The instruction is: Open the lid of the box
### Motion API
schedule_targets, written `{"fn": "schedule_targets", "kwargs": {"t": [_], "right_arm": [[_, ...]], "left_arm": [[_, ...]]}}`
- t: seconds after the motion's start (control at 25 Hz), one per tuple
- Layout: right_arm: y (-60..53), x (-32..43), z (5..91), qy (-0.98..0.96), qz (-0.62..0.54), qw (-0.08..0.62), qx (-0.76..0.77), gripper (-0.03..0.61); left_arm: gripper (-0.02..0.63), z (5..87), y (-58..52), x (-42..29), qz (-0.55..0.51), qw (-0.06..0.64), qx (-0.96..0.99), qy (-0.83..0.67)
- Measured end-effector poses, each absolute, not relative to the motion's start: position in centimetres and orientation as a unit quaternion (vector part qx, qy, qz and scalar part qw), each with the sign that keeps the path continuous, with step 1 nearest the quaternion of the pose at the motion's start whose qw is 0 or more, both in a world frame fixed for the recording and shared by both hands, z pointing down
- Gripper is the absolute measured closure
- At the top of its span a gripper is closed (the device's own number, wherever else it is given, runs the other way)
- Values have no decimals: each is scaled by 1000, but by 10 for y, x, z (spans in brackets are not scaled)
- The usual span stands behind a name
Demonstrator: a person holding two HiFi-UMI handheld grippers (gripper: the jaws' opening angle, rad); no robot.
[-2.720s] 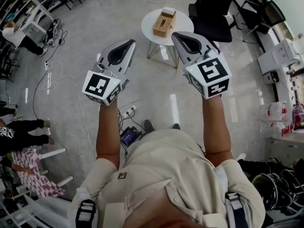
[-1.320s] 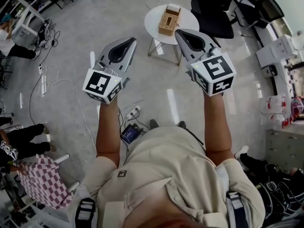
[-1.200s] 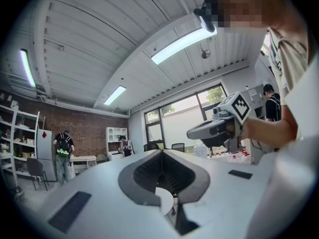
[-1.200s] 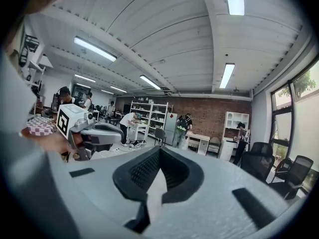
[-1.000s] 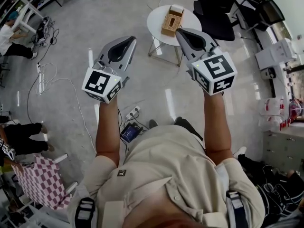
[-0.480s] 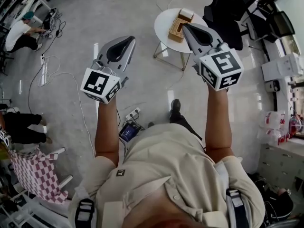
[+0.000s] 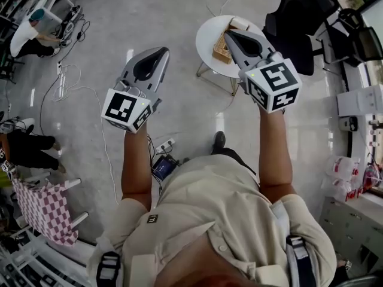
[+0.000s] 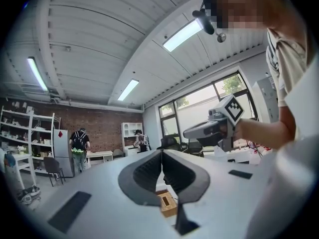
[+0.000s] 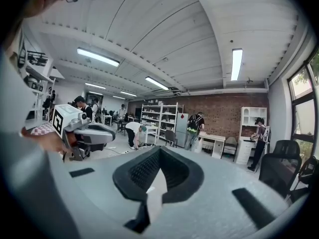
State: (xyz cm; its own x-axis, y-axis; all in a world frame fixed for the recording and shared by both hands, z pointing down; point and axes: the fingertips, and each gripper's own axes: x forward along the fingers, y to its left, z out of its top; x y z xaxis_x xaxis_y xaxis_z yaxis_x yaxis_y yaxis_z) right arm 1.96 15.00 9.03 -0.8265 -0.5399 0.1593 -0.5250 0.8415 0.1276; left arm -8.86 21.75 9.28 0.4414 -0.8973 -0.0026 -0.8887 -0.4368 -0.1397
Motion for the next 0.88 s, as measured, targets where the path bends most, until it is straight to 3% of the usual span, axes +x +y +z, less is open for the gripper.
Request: {"fn": "schedule_targets", "kwargs": {"t": [0.88], "right_arm": [[42, 71, 101, -971, -22, 70, 228, 586]], "left_arm": [[603, 102, 131, -29, -80, 66, -816, 568]]}}
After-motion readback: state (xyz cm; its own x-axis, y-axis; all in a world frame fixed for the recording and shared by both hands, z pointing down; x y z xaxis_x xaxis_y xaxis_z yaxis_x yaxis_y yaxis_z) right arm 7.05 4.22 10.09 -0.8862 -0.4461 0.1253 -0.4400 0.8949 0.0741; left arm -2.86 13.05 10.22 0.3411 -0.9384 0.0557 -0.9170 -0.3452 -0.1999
